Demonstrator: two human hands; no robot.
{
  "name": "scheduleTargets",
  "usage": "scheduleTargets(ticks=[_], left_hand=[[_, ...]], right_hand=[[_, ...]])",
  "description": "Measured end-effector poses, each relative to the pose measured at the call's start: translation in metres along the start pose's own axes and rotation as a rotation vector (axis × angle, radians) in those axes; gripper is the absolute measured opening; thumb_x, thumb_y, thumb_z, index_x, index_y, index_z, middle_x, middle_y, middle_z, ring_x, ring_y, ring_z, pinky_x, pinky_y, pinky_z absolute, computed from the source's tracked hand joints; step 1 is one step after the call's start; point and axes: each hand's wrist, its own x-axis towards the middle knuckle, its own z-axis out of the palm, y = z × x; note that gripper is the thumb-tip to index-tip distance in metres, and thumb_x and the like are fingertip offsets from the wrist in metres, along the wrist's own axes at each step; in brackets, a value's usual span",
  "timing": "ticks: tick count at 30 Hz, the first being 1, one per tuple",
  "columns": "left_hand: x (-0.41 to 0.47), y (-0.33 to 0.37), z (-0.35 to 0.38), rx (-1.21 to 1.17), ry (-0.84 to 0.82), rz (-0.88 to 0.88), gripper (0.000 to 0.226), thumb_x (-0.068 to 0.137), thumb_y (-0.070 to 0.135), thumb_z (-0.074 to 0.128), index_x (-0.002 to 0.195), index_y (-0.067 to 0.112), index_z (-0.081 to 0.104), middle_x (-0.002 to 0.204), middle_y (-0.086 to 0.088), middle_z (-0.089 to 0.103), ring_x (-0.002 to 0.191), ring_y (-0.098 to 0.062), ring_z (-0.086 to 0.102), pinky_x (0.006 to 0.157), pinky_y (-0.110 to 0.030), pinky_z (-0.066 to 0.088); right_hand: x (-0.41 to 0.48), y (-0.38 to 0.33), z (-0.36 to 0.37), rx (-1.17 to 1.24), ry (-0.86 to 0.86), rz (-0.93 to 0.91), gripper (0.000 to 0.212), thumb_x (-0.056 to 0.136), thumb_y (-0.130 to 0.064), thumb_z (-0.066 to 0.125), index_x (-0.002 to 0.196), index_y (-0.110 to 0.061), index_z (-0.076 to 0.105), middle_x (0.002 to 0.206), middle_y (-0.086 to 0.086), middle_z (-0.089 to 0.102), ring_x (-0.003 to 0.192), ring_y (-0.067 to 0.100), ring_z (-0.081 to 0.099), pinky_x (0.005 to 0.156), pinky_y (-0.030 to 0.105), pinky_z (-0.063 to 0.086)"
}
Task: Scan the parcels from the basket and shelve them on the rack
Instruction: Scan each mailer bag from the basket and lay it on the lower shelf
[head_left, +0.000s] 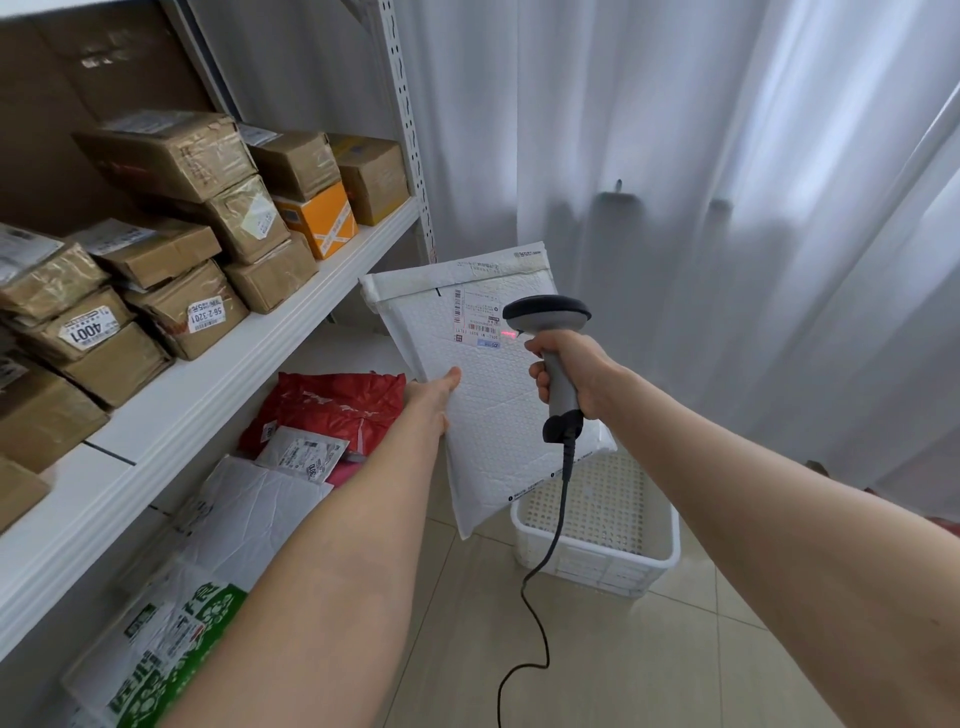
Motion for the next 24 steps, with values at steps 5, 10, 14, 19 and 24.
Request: scheduleTargets(ticks=[5, 10, 14, 19, 24], left_hand=[[0.005, -0.003, -0.011, -0.024, 0.001, 0.018, 0.059, 0.076, 0.014, 0.080, 0.124, -0.006, 0.052, 0.123, -0.017, 0.061, 0.107, -0.030, 0.062, 0.092, -0.041, 0.052], [0.009, -0.017, -0.029, -0.068, 0.076, -0.004, 0.059, 0.079, 0.021, 0.077, 0.127, -0.002, 0.050, 0.120, -0.009, 0.061, 0.093, -0.022, 0.060, 0.072, -0.027, 0.047], [0.019, -0.030, -0.057, -0.091, 0.211, -0.051, 0.063, 0.079, 0.033, 0.076, 0.126, 0.002, 0.049, 0.112, -0.005, 0.059, 0.088, -0.024, 0.058, 0.068, -0.030, 0.048], [0.034, -0.043, -0.096, -0.154, 0.339, -0.112, 0.057, 0.081, 0.037, 0.073, 0.124, 0.005, 0.052, 0.112, -0.008, 0.061, 0.095, -0.027, 0.061, 0.074, -0.032, 0.048], [0.046, -0.064, -0.138, -0.205, 0.485, -0.180, 0.055, 0.082, 0.037, 0.071, 0.121, 0.002, 0.054, 0.118, -0.013, 0.063, 0.094, -0.028, 0.061, 0.072, -0.031, 0.046]], right_hand=[[0.011, 0.009, 0.012, 0.001, -0.014, 0.017, 0.010, 0.090, -0.014, 0.062, 0.099, -0.010, 0.058, 0.061, 0.009, 0.067, 0.040, 0.011, 0.052, 0.043, 0.021, 0.047], [0.026, 0.028, 0.017, -0.011, 0.052, 0.061, 0.006, 0.090, -0.008, 0.063, 0.092, -0.008, 0.057, 0.061, 0.010, 0.066, 0.035, 0.012, 0.049, 0.041, 0.018, 0.043], [0.044, 0.049, 0.021, -0.068, 0.141, 0.105, 0.010, 0.088, -0.002, 0.064, 0.084, -0.006, 0.056, 0.068, 0.010, 0.060, 0.041, 0.012, 0.049, 0.041, 0.019, 0.042], [0.074, 0.080, 0.029, -0.215, 0.268, 0.148, 0.016, 0.084, 0.000, 0.068, 0.089, -0.003, 0.052, 0.077, 0.008, 0.047, 0.066, 0.021, 0.047, 0.063, 0.035, 0.046], [0.096, 0.105, 0.048, -0.333, 0.247, 0.212, 0.031, 0.083, -0.008, 0.072, 0.104, -0.001, 0.049, 0.080, 0.009, 0.047, 0.086, 0.030, 0.050, 0.080, 0.040, 0.045]])
